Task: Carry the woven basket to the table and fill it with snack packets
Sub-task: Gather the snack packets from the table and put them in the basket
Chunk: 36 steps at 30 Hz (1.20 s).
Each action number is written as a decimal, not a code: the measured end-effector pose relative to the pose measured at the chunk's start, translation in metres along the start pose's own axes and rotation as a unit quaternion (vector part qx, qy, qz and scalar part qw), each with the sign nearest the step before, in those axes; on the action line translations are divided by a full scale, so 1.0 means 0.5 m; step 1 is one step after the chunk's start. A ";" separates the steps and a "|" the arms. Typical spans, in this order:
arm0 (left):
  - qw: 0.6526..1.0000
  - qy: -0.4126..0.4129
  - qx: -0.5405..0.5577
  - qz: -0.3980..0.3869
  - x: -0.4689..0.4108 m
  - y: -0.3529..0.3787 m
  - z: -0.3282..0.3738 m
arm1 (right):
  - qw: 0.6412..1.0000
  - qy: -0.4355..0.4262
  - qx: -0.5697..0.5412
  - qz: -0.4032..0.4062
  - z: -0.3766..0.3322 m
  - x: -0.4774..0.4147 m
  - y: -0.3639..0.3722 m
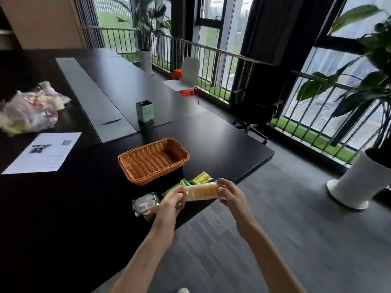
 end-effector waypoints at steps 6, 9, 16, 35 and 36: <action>0.993 -0.054 -0.009 0.107 -0.209 -0.039 0.006 | 0.993 0.065 0.071 -0.067 0.032 -0.256 0.051; 0.982 -0.097 0.005 0.163 -0.275 -0.082 -0.017 | 0.981 0.095 0.117 -0.122 0.057 -0.344 0.101; 0.942 -0.181 0.084 0.269 -0.350 -0.159 -0.094 | 0.915 0.157 0.252 -0.274 0.185 -0.481 0.217; 0.891 -0.264 0.094 0.356 -0.371 -0.194 -0.181 | 0.804 0.087 0.456 -0.372 0.204 -0.584 0.264; 0.891 -0.252 0.092 0.367 -0.363 -0.212 -0.172 | 0.795 0.065 0.469 -0.379 0.188 -0.580 0.278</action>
Point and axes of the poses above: each hand's wrist, its own x-axis away from the middle knuckle, its own y-axis out of the palm, z = x × y, the point moved 8 cm from there along -x, towards the middle knuckle, and after that the axes turned 2 degrees about -y, right-handed, at the moved point
